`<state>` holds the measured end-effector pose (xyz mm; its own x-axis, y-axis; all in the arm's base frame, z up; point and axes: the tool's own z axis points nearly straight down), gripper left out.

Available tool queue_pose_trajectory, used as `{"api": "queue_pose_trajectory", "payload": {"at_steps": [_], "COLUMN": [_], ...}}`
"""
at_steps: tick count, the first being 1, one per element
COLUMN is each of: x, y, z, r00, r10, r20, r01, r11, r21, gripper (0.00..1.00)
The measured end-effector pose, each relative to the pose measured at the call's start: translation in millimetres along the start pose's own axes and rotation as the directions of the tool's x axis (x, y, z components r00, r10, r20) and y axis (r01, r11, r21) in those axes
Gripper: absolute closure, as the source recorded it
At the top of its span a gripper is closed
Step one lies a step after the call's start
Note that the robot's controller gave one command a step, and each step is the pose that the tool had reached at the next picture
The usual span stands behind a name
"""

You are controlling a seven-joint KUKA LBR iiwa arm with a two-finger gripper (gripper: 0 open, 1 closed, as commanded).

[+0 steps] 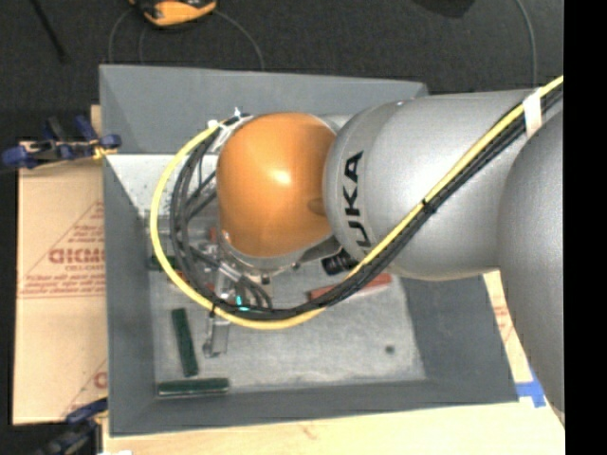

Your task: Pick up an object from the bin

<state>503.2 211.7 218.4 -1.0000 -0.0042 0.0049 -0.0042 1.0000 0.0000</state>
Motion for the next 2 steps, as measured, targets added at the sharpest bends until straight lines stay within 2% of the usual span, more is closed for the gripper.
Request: {"api": "queue_pose_trajectory", "payload": {"at_steps": [1, 2], "x": [-2.0, -44.7], "y": [-1, -32], "z": [-4, 87], "r00": [1.000, 1.000], "r10": [0.004, 0.018], "r20": [0.007, 0.012], "r01": [-0.004, -0.018], "r11": [1.000, 1.000], "r21": [-0.002, -0.003], "gripper": [0.00, 0.00]}}
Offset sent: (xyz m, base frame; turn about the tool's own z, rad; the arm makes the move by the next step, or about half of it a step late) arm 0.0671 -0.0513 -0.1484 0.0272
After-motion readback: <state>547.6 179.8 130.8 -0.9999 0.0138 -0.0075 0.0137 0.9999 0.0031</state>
